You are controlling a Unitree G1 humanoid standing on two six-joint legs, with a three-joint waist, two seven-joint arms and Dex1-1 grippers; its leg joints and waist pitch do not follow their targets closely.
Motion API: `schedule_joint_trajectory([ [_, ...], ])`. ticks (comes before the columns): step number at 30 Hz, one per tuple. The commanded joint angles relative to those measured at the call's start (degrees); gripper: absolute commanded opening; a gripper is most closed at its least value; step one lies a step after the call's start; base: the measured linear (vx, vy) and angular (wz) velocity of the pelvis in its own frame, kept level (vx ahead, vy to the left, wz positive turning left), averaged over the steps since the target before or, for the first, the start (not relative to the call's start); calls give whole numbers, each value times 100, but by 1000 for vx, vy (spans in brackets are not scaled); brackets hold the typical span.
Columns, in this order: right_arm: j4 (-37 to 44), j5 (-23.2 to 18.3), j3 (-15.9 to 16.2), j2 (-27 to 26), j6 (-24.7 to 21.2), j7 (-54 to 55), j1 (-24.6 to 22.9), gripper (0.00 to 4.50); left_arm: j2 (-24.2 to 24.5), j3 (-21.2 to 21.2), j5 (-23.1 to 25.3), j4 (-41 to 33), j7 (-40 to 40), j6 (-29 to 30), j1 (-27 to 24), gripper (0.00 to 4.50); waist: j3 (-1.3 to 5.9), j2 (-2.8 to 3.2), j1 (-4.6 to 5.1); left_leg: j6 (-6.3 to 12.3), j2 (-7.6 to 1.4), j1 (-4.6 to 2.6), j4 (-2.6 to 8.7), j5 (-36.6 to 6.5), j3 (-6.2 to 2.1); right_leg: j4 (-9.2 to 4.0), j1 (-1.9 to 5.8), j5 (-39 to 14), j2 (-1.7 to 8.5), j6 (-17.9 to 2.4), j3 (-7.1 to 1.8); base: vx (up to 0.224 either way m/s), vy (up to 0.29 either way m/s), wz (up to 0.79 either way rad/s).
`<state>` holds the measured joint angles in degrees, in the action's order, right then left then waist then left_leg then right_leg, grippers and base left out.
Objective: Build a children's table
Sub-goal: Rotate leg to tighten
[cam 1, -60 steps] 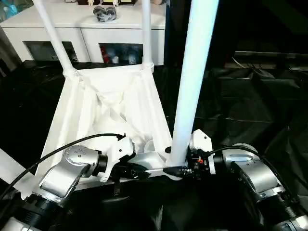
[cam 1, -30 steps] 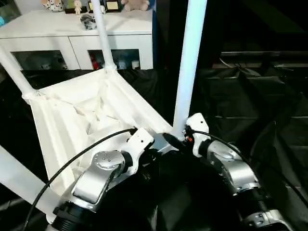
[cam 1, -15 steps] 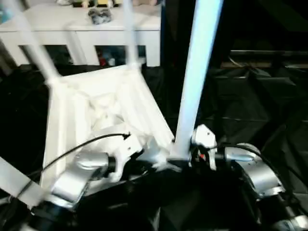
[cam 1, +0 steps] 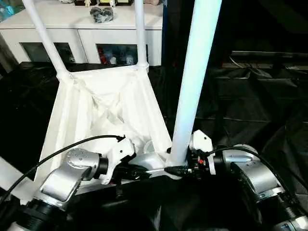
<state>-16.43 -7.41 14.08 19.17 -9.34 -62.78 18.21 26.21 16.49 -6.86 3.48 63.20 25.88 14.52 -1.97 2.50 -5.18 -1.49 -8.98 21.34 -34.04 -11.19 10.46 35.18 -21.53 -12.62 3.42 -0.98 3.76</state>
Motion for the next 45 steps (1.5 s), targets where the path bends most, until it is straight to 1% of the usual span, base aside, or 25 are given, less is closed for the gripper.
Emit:
schedule_joint_trajectory([
  [1, -367, 248, 237, -481, -124, 731, 57, 266, -453, -143, 5, 100, -772, 35, 280, 0, 194, -75, 43, 221, -470, -83, 463, -1267, -204, -489, 159, -1377, 585, -1247, -345, 0, 0, 0],
  [2, -518, 325, 184, -579, -152, 1024, 108, 266, -516, -136, 46, 100, -882, 79, 294, 0, 187, -77, 55, 150, -470, -97, 473, -1379, -213, -511, 159, -1636, 597, -1196, -345, 0, 0, 0],
  [3, -573, 353, 164, -614, -161, 1129, 127, 266, -539, -133, 61, 100, -921, 94, 300, 0, 181, -83, 89, -8, -462, -112, 491, -1605, -244, -548, 167, -2165, 616, -1028, -351, 0, 0, 0],
  [6, -1032, 516, -4, -1053, -357, 2128, 310, 266, -963, -106, 189, -47, -1518, 470, 304, 0, 173, -70, 140, -74, -468, -109, 515, -1662, -253, -557, 142, -2124, 597, -971, -359, 0, 0, 0],
  [7, -1032, 516, -4, -1053, -357, 2128, 310, 266, -963, -106, 189, -47, -1518, 470, 304, 0, 180, -81, 178, -96, -458, -121, 511, -1699, -249, -554, 145, -2103, 589, -985, -359, 0, 0, 0],
  [8, -1100, 573, 16, -1216, -393, 2363, 339, 266, -1180, -92, 204, -156, -1763, 640, 266, 0, 186, -65, 187, -96, -465, -119, 504, -1694, -251, -551, 147, -2067, 599, -997, -365, 0, 0, 0],
  [10, -1131, 619, 44, -1326, -399, 2501, 351, 266, -1331, -78, 214, -234, -1927, 749, 234, 0, 179, -75, 211, -75, -467, -101, 510, -1676, -250, -559, 152, -2032, 599, -994, -367, 0, 0, 0],
  [12, -1096, 728, 152, -1522, -183, 2486, 315, 322, -1586, 62, 258, -392, -2089, 772, 123, 0, 198, -87, 209, 4, -463, -70, 500, -1501, -251, -547, 177, -1769, 602, -1003, -368, 0, 0, 0],
  [13, -1096, 728, 152, -1522, -183, 2486, 315, 335, -1586, 62, 258, -392, -2089, 772, 123, 0, 200, -86, 207, 73, -455, -68, 493, -1435, -237, -548, 165, -1678, 588, -1009, -366, 0, 0, 0],
  [14, -1081, 703, 153, -1537, -128, 2428, 320, 338, -1615, 131, 258, -413, -2073, 726, 104, 0, 203, -112, 207, 111, -448, -64, 484, -1400, -229, -548, 167, -1655, 587, -1011, -367, 0, 0, 0],
  [15, -1086, 676, 148, -1512, -83, 2394, 348, 338, -1580, 198, 243, -423, -1995, 666, 100, 0, 217, -92, 185, 162, -450, -69, 474, -1296, -228, -535, 172, -1542, 594, -1025, -371, 0, 0, 0],
  [16, -1068, 685, 170, -1441, -20, 2311, 363, 370, -1517, 214, 256, -423, -1947, 650, 106, 0, 221, -87, 184, 210, -449, -64, 467, -1204, -221, -521, 174, -1408, 587, -1048, -369, 0, 0, 0],
  [19, -1049, 694, 203, -1350, 81, 2214, 379, 383, -1443, 213, 260, -437, -1895, 646, 115, 0, 240, -84, 162, 299, -451, -63, 446, -1013, -209, -485, 181, -1040, 574, -1131, -364, 0, 0, 0],
  [20, -1023, 688, 218, -1288, 154, 2125, 382, 383, -1393, 202, 248, -440, -1840, 620, 122, 0, 242, -56, 156, 313, -449, -56, 442, -991, -214, -480, 187, -991, 577, -1143, -360, 0, 0, 0],
  [23, -869, 645, 276, -1056, 454, 1709, 357, 383, -1219, 171, 176, -502, -1583, 584, 125, 0, 232, -64, 166, 348, -451, -49, 447, -1064, -209, -487, 193, -1024, 569, -1160, -351, 0, 0, 0],
  [24, -649, 474, 273, -800, 543, 1161, 314, 383, -986, 147, 140, -511, -1281, 510, 118, 0, 230, -50, 167, 365, -447, -51, 443, -1108, -209, -496, 191, -1057, 563, -1157, -347, 0, 0, 0],
  [26, -528, 370, 264, -639, 571, 837, 293, 383, -838, 125, 92, -504, -1058, 420, 112, 0, 247, -56, 147, 412, -452, -51, 432, -1085, -214, -484, 209, -990, 564, -1136, -349, 0, 0, 0],
  [30, -267, 131, 283, -225, 436, -27, 208, 383, -457, 38, -147, -532, -405, 233, 94, 0, 259, -48, 111, 575, -474, -56, 412, -842, -204, -426, 191, -479, 550, -1324, -338, 0, 0, 0],
  [31, -213, 95, 313, -136, 402, -193, 184, 383, -362, 38, -182, -542, -267, 214, 89, 0, 259, -42, 91, 575, -483, -71, 413, -849, -204, -424, 180, -485, 549, -1337, -335, 0, 0, 0],
  [33, -150, 39, 358, -18, 373, -422, 152, 383, -212, 38, -244, -550, -53, 199, 78, 0, 251, -43, 61, 559, -482, -63, 418, -915, -202, -426, 187, -577, 554, -1350, -334, 0, 0, 0],
  [34, -127, 13, 376, 24, 371, -508, 140, 358, -141, 37, -273, -548, 47, 189, 68, 0, 254, -40, 35, 535, -487, -70, 417, -947, -200, -424, 183, -623, 554, -1340, -337, 0, 0, 0],
  [37, -58, -44, 406, 85, 340, -646, 113, 349, 43, 53, -347, -574, 320, 188, 32, 0, 253, -46, 11, 446, -494, -94, 428, -957, -200, -409, 171, -569, 550, -1381, -341, 0, 0, 0],
  [38, -40, -68, 416, 100, 347, -690, 106, 326, 107, 66, -359, -581, 397, 198, 24, 0, 254, -50, 16, 433, -488, -82, 428, -935, -196, -397, 178, -503, 547, -1389, -340, 0, 0, 0],
  [41, 40, -137, 462, 136, 325, -870, 77, 307, 286, 88, -362, -530, 540, 158, 15, 0, 253, -67, 14, 419, -483, -78, 424, -900, -198, -396, 192, -455, 561, -1415, -342, 0, 0, 0],
  [45, 154, -212, 498, 133, 180, -1027, 42, 277, 342, 59, -451, -534, 691, 138, 0, 0, 254, -58, -9, 413, -494, -87, 425, -881, -198, -381, 184, -411, 557, -1430, -337, 0, 0, 0],
])
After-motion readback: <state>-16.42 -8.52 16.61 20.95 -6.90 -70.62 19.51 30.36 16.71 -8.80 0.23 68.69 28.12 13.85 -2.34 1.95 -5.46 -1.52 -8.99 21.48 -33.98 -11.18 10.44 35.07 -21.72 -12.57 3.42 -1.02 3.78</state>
